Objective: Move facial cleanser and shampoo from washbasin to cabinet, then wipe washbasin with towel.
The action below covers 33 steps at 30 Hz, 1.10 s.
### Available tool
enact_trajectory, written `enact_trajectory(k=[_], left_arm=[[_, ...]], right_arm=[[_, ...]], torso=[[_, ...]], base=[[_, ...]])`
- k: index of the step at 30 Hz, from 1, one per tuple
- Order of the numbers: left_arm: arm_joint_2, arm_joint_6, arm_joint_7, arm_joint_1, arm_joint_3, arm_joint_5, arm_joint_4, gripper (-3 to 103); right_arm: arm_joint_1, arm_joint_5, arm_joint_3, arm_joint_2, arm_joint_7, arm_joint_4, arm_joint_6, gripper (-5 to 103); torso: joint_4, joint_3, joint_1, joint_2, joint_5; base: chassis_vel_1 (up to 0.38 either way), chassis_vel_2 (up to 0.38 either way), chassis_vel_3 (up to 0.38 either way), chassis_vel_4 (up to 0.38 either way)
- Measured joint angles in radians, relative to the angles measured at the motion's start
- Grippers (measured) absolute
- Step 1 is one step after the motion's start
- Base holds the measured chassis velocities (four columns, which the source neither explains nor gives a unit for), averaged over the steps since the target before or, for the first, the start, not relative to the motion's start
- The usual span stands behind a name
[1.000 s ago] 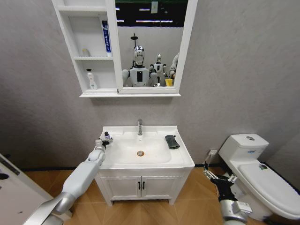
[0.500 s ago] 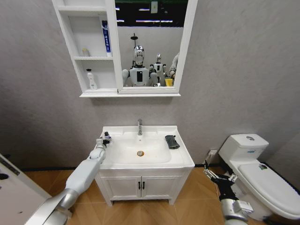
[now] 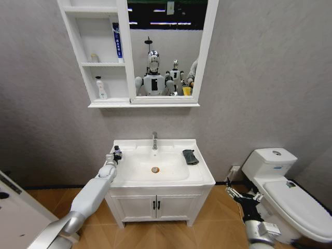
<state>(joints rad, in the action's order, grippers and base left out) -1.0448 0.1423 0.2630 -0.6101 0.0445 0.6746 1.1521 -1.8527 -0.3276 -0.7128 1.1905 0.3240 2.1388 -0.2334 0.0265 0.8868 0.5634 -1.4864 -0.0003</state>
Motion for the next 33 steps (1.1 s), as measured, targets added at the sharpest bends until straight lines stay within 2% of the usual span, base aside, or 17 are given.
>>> enact_trajectory(k=[2, 4, 6, 7, 10, 11, 15, 17, 19, 21, 23, 24, 26, 27, 29, 30, 33], left_arm=[[0.067, 0.019, 0.001, -0.024, 0.000, 0.032, 0.119, 43], [0.096, 0.029, 0.004, -0.034, 0.002, 0.045, 0.171, 43], [0.174, 0.061, 0.016, -0.063, 0.017, 0.079, 0.304, 43], [0.174, 0.061, 0.016, -0.063, 0.017, 0.079, 0.304, 43], [0.298, 0.136, 0.049, -0.103, 0.051, 0.154, 0.489, 43], [0.298, 0.136, 0.049, -0.103, 0.051, 0.154, 0.489, 43], [0.405, 0.210, 0.044, -0.111, 0.088, 0.240, 0.663, 43], [0.422, 0.222, 0.042, -0.106, 0.093, 0.255, 0.688, 43], [0.512, 0.306, 0.054, -0.035, 0.098, 0.374, 0.775, 43], [0.527, 0.326, 0.059, -0.012, 0.094, 0.399, 0.783, 43], [0.577, 0.398, 0.071, 0.112, 0.058, 0.486, 0.794, 43], [0.577, 0.398, 0.071, 0.112, 0.058, 0.486, 0.794, 43], [0.600, 0.463, 0.086, 0.244, 0.017, 0.584, 0.778, 43], [0.600, 0.463, 0.086, 0.244, 0.017, 0.584, 0.778, 43], [0.607, 0.513, 0.084, 0.365, -0.037, 0.664, 0.738, 43], [0.607, 0.513, 0.084, 0.365, -0.037, 0.664, 0.738, 43], [0.587, 0.546, 0.077, 0.503, -0.107, 0.694, 0.668, 43]], right_arm=[[0.001, -0.001, 0.000, -0.006, 0.000, 0.004, 0.000, 100], [0.002, -0.001, 0.000, -0.007, 0.000, 0.006, 0.000, 100], [0.005, 0.002, 0.003, -0.008, -0.001, 0.008, 0.000, 100], [0.005, 0.002, 0.003, -0.008, -0.001, 0.008, 0.000, 100], [0.008, 0.008, 0.012, -0.005, -0.004, 0.015, 0.000, 100], [0.008, 0.008, 0.012, -0.005, -0.004, 0.015, 0.000, 100], [0.008, 0.017, 0.015, 0.004, -0.007, 0.019, 0.000, 100], [0.008, 0.018, 0.016, 0.005, -0.007, 0.019, 0.000, 100], [0.009, 0.026, 0.018, 0.013, -0.007, 0.020, -0.001, 100], [0.010, 0.026, 0.019, 0.014, -0.008, 0.020, -0.001, 100], [0.014, 0.030, 0.024, 0.022, -0.010, 0.019, -0.004, 100], [0.014, 0.030, 0.024, 0.022, -0.010, 0.019, -0.004, 100], [0.017, 0.030, 0.026, 0.029, -0.012, 0.018, -0.005, 100], [0.017, 0.030, 0.026, 0.029, -0.012, 0.018, -0.005, 100], [0.018, 0.028, 0.026, 0.034, -0.016, 0.018, -0.008, 100], [0.018, 0.028, 0.026, 0.034, -0.016, 0.018, -0.008, 100], [0.018, 0.025, 0.025, 0.034, -0.020, 0.018, -0.012, 100]], torso=[[-0.0002, 0.000, 0.000, 0.000, 0.0000], [-0.0001, 0.000, 0.000, 0.000, 0.0000], [0.0000, 0.000, 0.000, 0.000, 0.0001], [0.0000, 0.000, 0.000, 0.000, 0.0001], [-0.0004, 0.000, 0.000, 0.000, 0.0001], [-0.0004, 0.000, 0.000, 0.000, 0.0001], [-0.0002, 0.000, 0.000, 0.000, 0.0003], [-0.0002, 0.000, 0.000, 0.000, 0.0003], [0.0000, 0.000, 0.000, 0.000, 0.0002], [-0.0001, 0.000, 0.000, 0.000, 0.0001], [-0.0002, 0.000, 0.000, 0.000, 0.0000], [-0.0002, 0.000, 0.000, 0.000, 0.0000], [0.0000, 0.000, 0.000, 0.000, 0.0005], [0.0000, 0.000, 0.000, 0.000, 0.0005], [-0.0001, 0.000, 0.000, 0.000, 0.0002], [-0.0001, 0.000, 0.000, 0.000, 0.0002], [-0.0004, 0.000, 0.000, 0.000, -0.0003]], base=[[0.000, 0.000, 0.000, 0.000], [0.000, 0.000, 0.000, 0.000], [0.000, 0.000, 0.000, 0.000], [0.000, 0.000, 0.000, 0.000], [0.000, 0.000, 0.000, 0.000], [0.000, 0.000, 0.000, 0.000], [0.000, 0.000, 0.000, 0.000], [0.000, 0.000, 0.000, 0.000], [0.000, 0.000, 0.000, 0.000], [0.000, 0.000, 0.000, 0.000], [0.000, 0.000, 0.000, 0.000], [0.000, 0.000, 0.000, 0.000], [0.000, 0.000, 0.000, 0.000], [0.000, 0.000, 0.000, 0.000], [0.000, 0.000, 0.000, 0.000], [0.000, 0.000, 0.000, 0.000], [0.000, 0.000, 0.000, 0.000]])
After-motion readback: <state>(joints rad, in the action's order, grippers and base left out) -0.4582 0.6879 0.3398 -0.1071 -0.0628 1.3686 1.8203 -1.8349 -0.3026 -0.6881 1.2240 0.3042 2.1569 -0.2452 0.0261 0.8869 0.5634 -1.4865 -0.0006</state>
